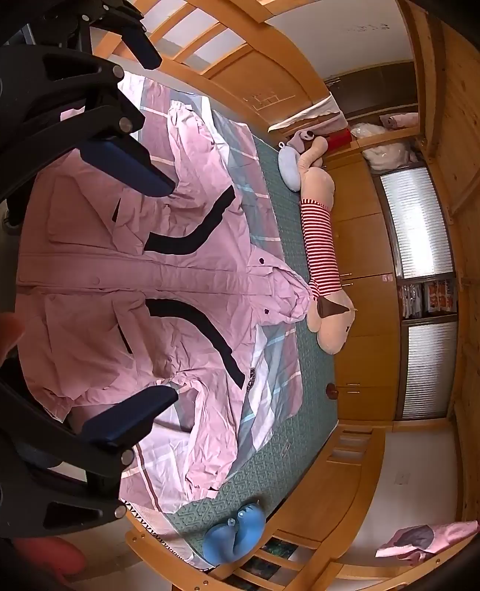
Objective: Fold large clothes
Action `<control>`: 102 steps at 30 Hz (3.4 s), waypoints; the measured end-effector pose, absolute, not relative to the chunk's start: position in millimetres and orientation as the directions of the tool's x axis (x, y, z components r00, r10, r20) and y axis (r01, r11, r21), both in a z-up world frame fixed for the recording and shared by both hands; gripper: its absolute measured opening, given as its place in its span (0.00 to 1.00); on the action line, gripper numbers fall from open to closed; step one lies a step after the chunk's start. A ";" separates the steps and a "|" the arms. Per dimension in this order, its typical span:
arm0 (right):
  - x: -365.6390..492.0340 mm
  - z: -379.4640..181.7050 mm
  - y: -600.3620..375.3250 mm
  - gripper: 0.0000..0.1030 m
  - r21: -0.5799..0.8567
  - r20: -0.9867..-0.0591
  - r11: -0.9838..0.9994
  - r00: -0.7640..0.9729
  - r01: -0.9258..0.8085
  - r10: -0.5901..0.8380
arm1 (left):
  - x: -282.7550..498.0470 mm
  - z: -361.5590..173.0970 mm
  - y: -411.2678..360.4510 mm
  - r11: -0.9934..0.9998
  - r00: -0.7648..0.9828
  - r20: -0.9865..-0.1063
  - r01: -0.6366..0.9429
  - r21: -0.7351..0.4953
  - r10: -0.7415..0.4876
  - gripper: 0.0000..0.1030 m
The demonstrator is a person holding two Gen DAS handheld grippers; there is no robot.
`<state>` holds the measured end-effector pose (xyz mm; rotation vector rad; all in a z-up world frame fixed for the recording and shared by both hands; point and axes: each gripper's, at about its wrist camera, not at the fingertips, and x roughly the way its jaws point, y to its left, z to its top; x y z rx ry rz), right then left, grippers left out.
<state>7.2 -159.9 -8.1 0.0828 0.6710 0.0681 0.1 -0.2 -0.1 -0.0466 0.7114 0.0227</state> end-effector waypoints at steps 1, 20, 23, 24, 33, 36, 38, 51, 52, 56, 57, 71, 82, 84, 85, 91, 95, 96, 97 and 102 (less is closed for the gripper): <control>7.3 -8.4 -159.5 0.99 0.098 -0.619 0.994 0.780 -0.037 0.090 | 0.2 -0.2 -0.1 0.999 0.756 -0.654 -0.036 -0.036 0.004 0.98; 17.4 -16.2 -157.6 0.99 0.095 -0.635 0.995 0.767 -0.040 0.091 | 3.2 -4.9 5.1 0.999 0.751 -0.661 -0.040 -0.034 0.008 0.98; 20.8 -19.3 -156.1 0.99 0.096 -0.637 0.995 0.765 -0.041 0.093 | 3.9 -10.2 8.2 0.998 0.750 -0.661 -0.043 -0.035 0.009 0.98; 20.0 -18.8 -156.0 0.99 0.096 -0.637 0.995 0.765 -0.041 0.093 | 3.9 -11.4 9.4 0.998 0.750 -0.661 -0.044 -0.035 0.010 0.98; 23.3 -24.7 -152.7 0.99 0.091 -0.640 0.995 0.763 -0.046 0.094 | 5.0 -22.5 14.6 0.998 0.749 -0.662 -0.049 -0.030 0.016 0.98; 23.1 -25.4 -151.9 0.99 0.090 -0.641 0.995 0.762 -0.046 0.094 | 5.1 -22.3 14.3 0.998 0.749 -0.663 -0.049 -0.030 0.016 0.98; 23.0 -24.6 -152.3 0.99 0.091 -0.641 0.995 0.762 -0.046 0.094 | 5.2 -22.3 14.3 0.998 0.748 -0.663 -0.049 -0.031 0.016 0.98; 23.8 -27.3 -152.4 0.99 0.090 -0.644 0.995 0.759 -0.047 0.094 | 5.7 -24.1 14.5 0.998 0.744 -0.668 -0.047 -0.029 0.015 0.98; 23.9 -27.1 -152.3 0.99 0.090 -0.644 0.995 0.759 -0.046 0.094 | 5.8 -25.5 14.5 0.999 0.744 -0.668 -0.046 -0.029 0.015 0.98; 23.1 -33.7 -152.8 0.99 0.092 -0.644 0.995 0.759 -0.046 0.095 | 6.0 -25.6 14.4 0.998 0.744 -0.669 -0.047 -0.029 0.015 0.98; 22.8 -35.3 -152.9 0.99 0.092 -0.645 0.995 0.758 -0.045 0.094 | 5.9 -26.0 14.5 0.998 0.743 -0.669 -0.047 -0.029 0.016 0.98; 24.9 -38.5 -154.0 0.99 0.093 -0.651 0.995 0.753 -0.044 0.094 | 7.0 -28.0 13.7 0.998 0.741 -0.672 -0.048 -0.028 0.017 0.98; 26.9 -42.2 -154.5 0.99 0.091 -0.657 0.995 0.749 -0.043 0.092 | 6.9 -31.1 12.5 0.999 0.739 -0.674 -0.046 -0.028 0.015 0.98; 27.5 -45.0 -155.2 0.99 0.090 -0.660 0.995 0.746 -0.042 0.091 | 6.8 -36.2 11.4 0.999 0.736 -0.677 -0.046 -0.027 0.015 0.98; 29.3 -46.3 -155.1 0.99 0.089 -0.663 0.995 0.743 -0.042 0.091 | 7.3 -38.8 11.0 0.999 0.734 -0.679 -0.046 -0.027 0.015 0.98; 36.3 -51.4 -156.2 0.99 0.086 -0.679 0.995 0.728 -0.042 0.090 | 12.2 -48.6 8.7 0.999 0.721 -0.693 -0.047 -0.026 0.016 0.98; 45.0 -51.1 -160.9 0.99 0.106 -0.670 0.993 0.735 -0.044 0.104 | 23.5 -49.1 7.9 0.999 0.713 -0.701 -0.042 -0.026 0.012 0.98; 46.9 -49.6 -166.9 0.99 0.126 -0.655 0.991 0.748 -0.035 0.110 | 26.6 -51.7 8.5 0.999 0.714 -0.700 -0.041 -0.024 0.012 0.98; 49.1 -47.0 -176.7 0.99 0.160 -0.629 0.987 0.768 -0.022 0.119 | 30.9 -55.4 10.0 0.999 0.713 -0.701 -0.048 -0.025 0.017 0.98; 76.3 -43.2 -247.7 0.99 0.292 -0.500 0.953 0.862 0.085 0.076 | 64.1 -76.4 30.2 0.988 0.756 -0.652 -0.138 -0.065 0.063 0.98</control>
